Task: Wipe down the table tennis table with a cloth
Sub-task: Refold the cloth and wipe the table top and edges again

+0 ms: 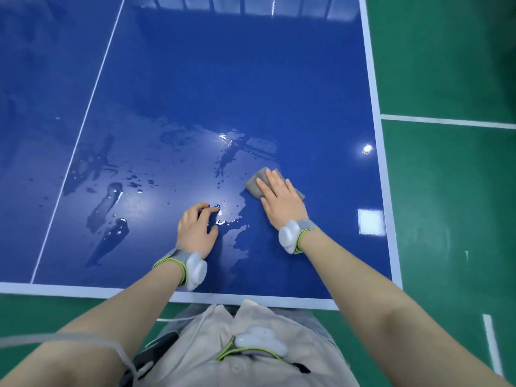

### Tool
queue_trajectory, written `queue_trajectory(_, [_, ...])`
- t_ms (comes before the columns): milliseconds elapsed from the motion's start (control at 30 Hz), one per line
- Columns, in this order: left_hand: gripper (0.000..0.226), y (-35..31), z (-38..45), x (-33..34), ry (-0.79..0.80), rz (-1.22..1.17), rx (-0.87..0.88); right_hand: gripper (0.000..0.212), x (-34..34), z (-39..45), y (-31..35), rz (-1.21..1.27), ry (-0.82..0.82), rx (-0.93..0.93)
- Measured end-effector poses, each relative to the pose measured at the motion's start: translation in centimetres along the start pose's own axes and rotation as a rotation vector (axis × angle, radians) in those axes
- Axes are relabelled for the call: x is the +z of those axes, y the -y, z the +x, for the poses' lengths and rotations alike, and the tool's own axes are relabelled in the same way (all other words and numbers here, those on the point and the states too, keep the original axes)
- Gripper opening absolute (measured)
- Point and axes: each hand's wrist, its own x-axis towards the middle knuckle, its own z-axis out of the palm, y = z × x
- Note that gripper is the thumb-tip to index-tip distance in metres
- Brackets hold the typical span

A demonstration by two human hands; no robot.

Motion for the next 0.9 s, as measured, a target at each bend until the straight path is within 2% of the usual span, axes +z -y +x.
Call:
queue_trajectory(100, [0.043, 0.4, 1.1, -0.9, 0.014, -0.016, 0.015, 0.05, -0.5, 1.6, -0.1, 0.04, -0.076, 0.27])
queue_trajectory(233, [0.044, 0.8, 2.7, -2.0, -0.004, -0.049, 0.002, 0.053, 0.0, 3.6, 3.0, 0.097, -0.111, 0.498])
queue_trajectory(300, [0.044, 1.3, 4.0, -2.7, -0.001, -0.051, 0.017, 0.054, 0.4, 4.4, 5.4, 0.096, -0.095, 0.416])
queue_trajectory(367, [0.045, 1.5, 4.8, -3.1, -0.021, -0.048, 0.03, 0.056, 0.7, 4.2, 7.0, 0.059, -0.055, 0.21])
queue_trajectory(467, [0.046, 2.0, 6.1, -3.5, -0.027, -0.055, 0.039, 0.055, 0.3, 3.9, 5.6, 0.039, 0.003, -0.035])
queue_trajectory(533, [0.048, 2.7, 7.1, -3.9, -0.021, -0.054, 0.043, 0.051, 0.0, 4.2, 3.5, 0.02, -0.036, -0.121])
queue_trajectory(600, [0.05, 3.4, 8.0, -4.3, 0.003, -0.039, 0.057, 0.049, -0.8, 5.1, 1.2, -0.028, -0.086, 0.004])
queue_trajectory(667, [0.051, 4.5, 8.4, -4.6, 0.032, -0.008, 0.078, 0.049, -1.3, 6.6, -0.2, -0.053, -0.096, 0.258])
queue_trajectory(800, [0.051, 5.9, 8.2, -4.8, 0.067, 0.033, 0.152, 0.051, -1.8, 9.4, 1.8, 0.056, -0.165, 0.586])
queue_trajectory(867, [0.05, 6.0, 8.1, -4.7, 0.055, 0.02, 0.166, 0.052, -1.5, 10.6, 4.1, 0.093, -0.194, 0.609])
queue_trajectory(900, [0.05, 6.0, 8.1, -4.6, 0.041, 0.018, 0.173, 0.053, -1.3, 11.1, 5.2, 0.085, -0.194, 0.55])
